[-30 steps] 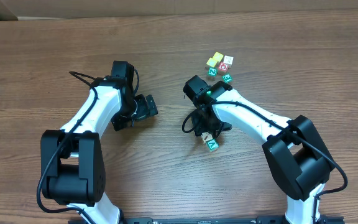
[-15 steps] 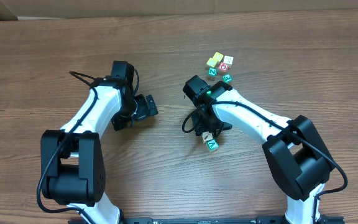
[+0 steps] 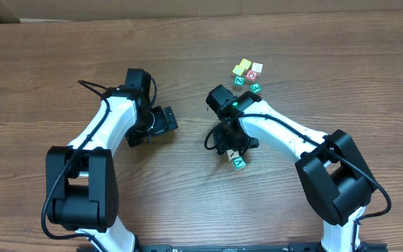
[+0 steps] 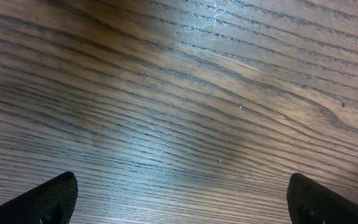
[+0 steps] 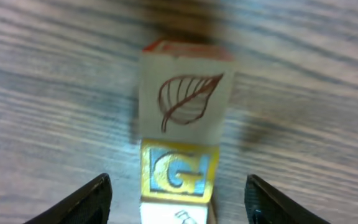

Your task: Flip 3 blocks

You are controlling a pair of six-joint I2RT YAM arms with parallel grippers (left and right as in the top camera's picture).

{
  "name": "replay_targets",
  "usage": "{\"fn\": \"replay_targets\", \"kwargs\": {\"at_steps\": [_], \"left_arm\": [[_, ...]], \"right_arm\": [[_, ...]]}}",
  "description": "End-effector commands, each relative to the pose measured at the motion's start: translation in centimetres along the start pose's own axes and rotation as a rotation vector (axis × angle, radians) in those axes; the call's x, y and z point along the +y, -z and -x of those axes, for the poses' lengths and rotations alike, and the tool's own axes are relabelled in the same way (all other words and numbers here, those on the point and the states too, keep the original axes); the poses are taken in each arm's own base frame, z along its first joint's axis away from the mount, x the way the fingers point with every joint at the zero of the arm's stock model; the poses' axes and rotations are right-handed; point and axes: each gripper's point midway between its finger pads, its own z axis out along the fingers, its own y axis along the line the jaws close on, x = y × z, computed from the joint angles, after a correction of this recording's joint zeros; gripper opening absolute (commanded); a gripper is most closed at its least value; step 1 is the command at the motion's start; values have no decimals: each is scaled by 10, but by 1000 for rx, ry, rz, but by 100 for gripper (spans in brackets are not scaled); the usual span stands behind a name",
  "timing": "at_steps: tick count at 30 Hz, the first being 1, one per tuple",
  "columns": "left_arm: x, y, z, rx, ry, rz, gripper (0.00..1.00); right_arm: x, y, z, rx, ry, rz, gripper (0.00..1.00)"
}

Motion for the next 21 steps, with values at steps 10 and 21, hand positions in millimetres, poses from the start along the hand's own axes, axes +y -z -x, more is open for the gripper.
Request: {"fn": "replay_targets", "kwargs": {"at_steps": [10, 21], "left_arm": [[-3, 0, 2, -1, -4, -5, 100], [-3, 0, 2, -1, -4, -5, 100]], "right_arm": [[0, 28, -28, 88, 16, 13, 70], [18, 26, -34, 125, 36, 126, 72]]}}
